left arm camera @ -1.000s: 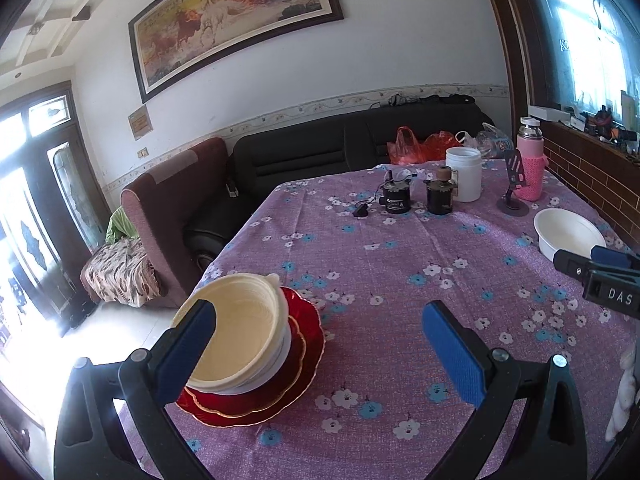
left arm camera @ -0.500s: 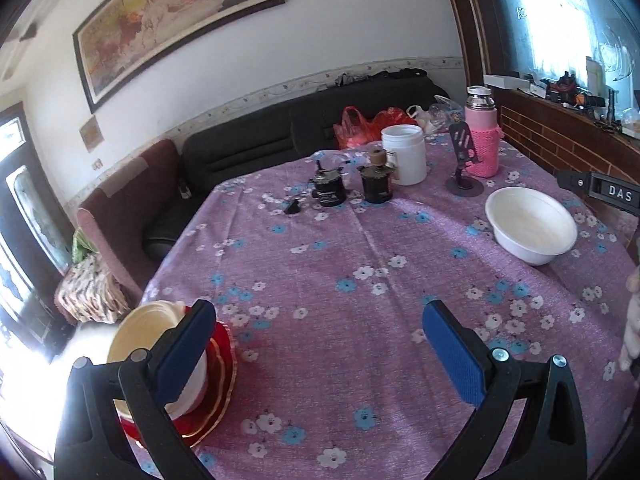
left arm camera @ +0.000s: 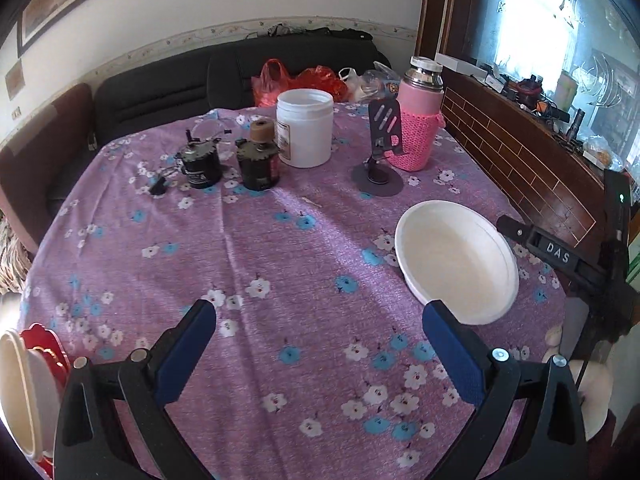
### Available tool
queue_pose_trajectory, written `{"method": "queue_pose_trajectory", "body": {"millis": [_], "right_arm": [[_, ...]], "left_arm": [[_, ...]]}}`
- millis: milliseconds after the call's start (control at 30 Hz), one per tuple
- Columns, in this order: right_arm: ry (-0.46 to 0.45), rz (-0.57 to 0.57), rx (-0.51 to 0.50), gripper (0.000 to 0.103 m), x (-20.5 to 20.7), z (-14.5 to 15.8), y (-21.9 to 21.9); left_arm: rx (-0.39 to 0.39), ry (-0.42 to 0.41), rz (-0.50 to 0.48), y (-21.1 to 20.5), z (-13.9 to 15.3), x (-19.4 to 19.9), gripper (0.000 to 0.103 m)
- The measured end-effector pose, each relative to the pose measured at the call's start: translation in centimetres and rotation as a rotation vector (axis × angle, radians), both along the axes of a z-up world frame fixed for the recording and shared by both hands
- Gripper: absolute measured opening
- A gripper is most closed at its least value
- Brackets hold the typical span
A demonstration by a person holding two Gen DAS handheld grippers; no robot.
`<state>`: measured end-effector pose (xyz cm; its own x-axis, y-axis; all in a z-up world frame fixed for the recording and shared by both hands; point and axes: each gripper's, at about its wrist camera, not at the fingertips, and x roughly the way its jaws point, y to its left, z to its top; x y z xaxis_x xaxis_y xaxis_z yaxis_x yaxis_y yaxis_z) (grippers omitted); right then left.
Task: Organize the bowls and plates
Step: 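Move the left tool to the white bowl beside the pink thermos, then close the left gripper on the white bowl rim and lift it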
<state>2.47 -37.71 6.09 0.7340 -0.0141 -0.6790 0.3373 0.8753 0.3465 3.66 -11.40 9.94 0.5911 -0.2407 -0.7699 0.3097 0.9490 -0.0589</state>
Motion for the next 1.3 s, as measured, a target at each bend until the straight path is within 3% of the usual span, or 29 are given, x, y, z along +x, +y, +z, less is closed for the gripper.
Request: {"method": "queue_pose_trajectory", "body": {"millis": [100,167,200,233,367,667,800,933,1100,1300], "right_arm": [[0.009,-0.005,-0.017,0.085,-0.1,-0.7,-0.2],[0.020,0.000,-0.023,0.085,-0.1,-1.1,-0.3],[0.027,0.001,-0.023,0.085,0.1,-1.4,-0.4],[0.034,0.004,-0.018,0.083,0.1,-1.7,-0.4],[0.059,0.031,-0.012,0.078,0.7,-2.4,-0.1],[0.132,0.080,0.004,0.050,1.7,-4.2,0.8],[0.136,0.091,0.012,0.038,1.9,-4.4,1.2],[0.133,0.099,0.019,0.028,1.9,-4.4,1.5],[0.111,0.124,0.023,0.014,1.7,-4.1,2.0],[0.052,0.147,0.001,0.014,1.1,-3.1,3.3]], "left_arm": [[-0.052,0.066,-0.010,-2.0,-1.6,2.5,0.101],[-0.068,0.107,-0.013,-3.2,-2.8,4.0,0.084],[-0.073,0.134,-0.021,-3.9,-3.4,4.8,0.070],[-0.078,0.159,-0.030,-4.5,-3.9,5.4,0.066],[-0.079,0.185,-0.030,-6.0,-5.6,7.1,0.066],[-0.082,0.241,-0.060,-8.2,-8.5,8.9,0.064],[-0.075,0.262,-0.082,-8.8,-9.2,9.1,0.033],[-0.087,0.260,-0.094,-8.8,-9.3,8.9,0.018],[-0.086,0.238,-0.105,-8.6,-8.6,8.1,0.012],[-0.089,0.190,-0.085,-6.6,-7.0,6.1,0.012]]}}
